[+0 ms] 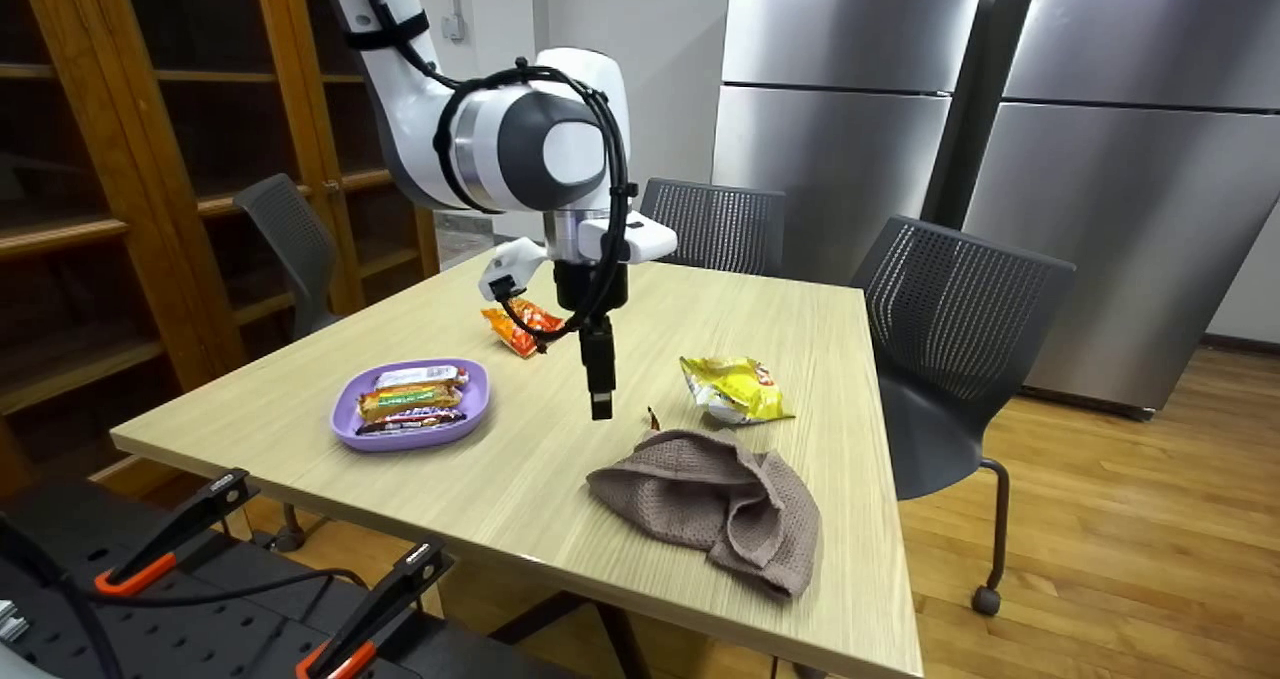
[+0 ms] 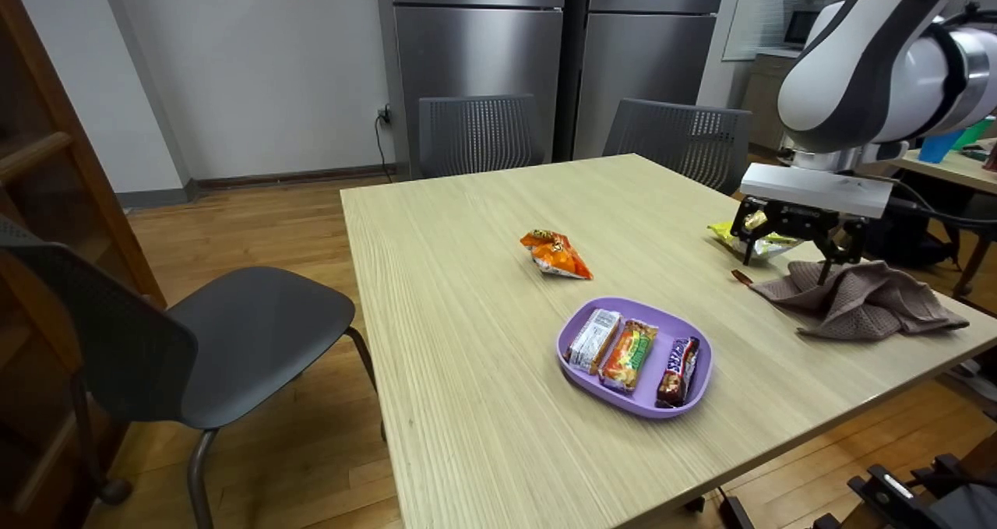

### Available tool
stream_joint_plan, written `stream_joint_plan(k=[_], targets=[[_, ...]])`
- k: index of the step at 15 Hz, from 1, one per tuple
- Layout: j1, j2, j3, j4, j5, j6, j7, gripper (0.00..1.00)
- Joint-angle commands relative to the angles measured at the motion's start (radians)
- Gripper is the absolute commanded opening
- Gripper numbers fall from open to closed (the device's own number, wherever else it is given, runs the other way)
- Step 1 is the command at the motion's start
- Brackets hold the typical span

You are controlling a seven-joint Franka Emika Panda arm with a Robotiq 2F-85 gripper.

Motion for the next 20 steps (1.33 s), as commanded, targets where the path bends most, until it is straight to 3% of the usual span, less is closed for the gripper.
stream_joint_plan(k=[1, 7, 11, 17, 20], targets=[[-0.026, -0.038, -0.011, -0.027, 0.016, -0.003, -0.072, 1.00], [-0.021, -0.050, -0.076, -0.054, -0.006, 0.007, -0.095, 1.00], [-0.067, -0.054, -0.079, -0.082, 0.022, 0.038, -0.157, 1.00], [-0.219, -0.058, -0.006, -0.120, 0.166, 0.092, -0.392, 1.00], [-0.330, -0.047, 0.080, -0.105, 0.271, 0.079, -0.549, 1.00]])
